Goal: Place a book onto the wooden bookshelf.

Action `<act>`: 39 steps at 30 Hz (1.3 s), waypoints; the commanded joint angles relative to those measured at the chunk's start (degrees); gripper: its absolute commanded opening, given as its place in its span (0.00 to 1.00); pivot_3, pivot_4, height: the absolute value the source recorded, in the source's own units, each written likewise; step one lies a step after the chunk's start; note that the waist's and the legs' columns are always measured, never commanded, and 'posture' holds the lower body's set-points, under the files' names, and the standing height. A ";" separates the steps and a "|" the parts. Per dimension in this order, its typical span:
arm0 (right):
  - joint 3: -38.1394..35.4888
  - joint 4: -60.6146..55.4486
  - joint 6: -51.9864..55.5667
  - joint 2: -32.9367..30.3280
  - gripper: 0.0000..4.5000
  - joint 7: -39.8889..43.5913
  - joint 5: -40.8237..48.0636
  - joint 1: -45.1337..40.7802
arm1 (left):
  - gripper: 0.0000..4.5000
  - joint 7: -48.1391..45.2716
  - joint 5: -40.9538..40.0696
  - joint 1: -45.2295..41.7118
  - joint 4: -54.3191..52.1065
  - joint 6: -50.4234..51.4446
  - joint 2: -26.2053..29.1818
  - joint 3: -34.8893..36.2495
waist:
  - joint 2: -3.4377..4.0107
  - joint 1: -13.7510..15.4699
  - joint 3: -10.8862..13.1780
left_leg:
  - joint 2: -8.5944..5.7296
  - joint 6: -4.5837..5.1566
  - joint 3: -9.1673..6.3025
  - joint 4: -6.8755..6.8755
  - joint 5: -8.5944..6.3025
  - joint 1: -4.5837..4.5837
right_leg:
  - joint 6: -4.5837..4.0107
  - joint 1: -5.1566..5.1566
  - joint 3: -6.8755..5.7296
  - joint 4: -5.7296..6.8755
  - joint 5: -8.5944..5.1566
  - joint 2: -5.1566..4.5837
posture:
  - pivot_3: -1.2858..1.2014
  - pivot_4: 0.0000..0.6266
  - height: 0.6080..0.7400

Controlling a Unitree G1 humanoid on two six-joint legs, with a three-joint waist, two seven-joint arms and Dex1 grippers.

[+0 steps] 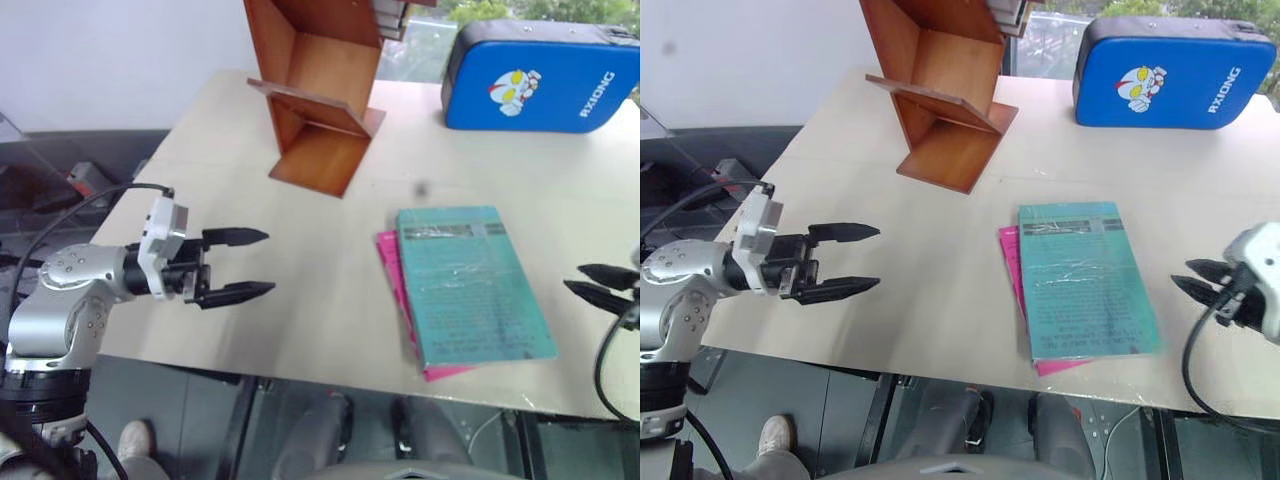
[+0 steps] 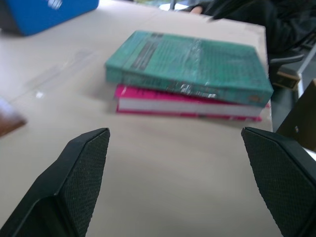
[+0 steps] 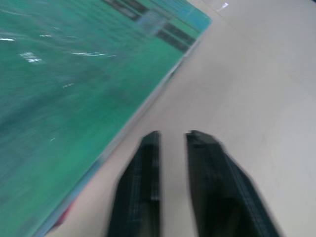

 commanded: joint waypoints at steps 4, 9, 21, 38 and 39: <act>9.50 2.74 -4.58 2.93 0.01 0.42 -1.48 -4.79 | 1.00 1.54 -2.08 2.08 -4.98 1.02 -0.04 1.24 | 0.02 0.10 0.01 | 0.02 0.02 -0.07 -0.03 -0.01 -0.04 | -0.01 -0.06 -0.09 0.00 0.00 0.02 | 0.52 0.24 0.98; 12.43 1.09 -4.52 4.49 0.01 0.88 -0.89 -5.24 | 1.00 2.82 -3.16 4.16 -6.88 1.91 0.16 2.14 | 0.02 0.10 0.01 | 0.01 0.11 -0.06 -0.04 -0.08 -0.04 | 0.00 -0.06 -0.06 -0.02 0.00 0.03 | 0.52 0.24 0.98; 15.65 -1.19 -2.63 7.16 0.01 -1.35 -0.25 -8.56 | 1.00 5.47 -6.57 4.51 -8.39 5.45 -0.09 2.34 | 0.03 0.09 0.00 | 0.01 0.11 -0.06 -0.01 -0.09 0.02 | 0.00 0.00 -0.07 0.02 0.01 0.04 | 0.52 0.24 0.98; -19.43 -23.06 4.33 10.35 0.68 2.55 27.21 11.51 | 1.00 48.37 -39.58 -13.69 12.18 61.26 -13.32 0.33 | -0.06 0.72 -0.02 | 0.01 0.36 -0.16 0.43 -0.24 0.11 | 0.05 0.08 -0.13 0.63 0.00 0.12 | 0.52 0.24 0.98; -21.33 -25.20 4.28 10.37 0.80 3.17 29.87 13.70 | 1.00 49.57 -39.80 -15.37 14.67 63.18 -14.24 0.09 | -0.08 0.74 -0.02 | 0.01 0.35 -0.14 0.49 -0.24 0.13 | 0.05 0.08 -0.10 0.69 0.00 0.13 | 0.52 0.24 0.98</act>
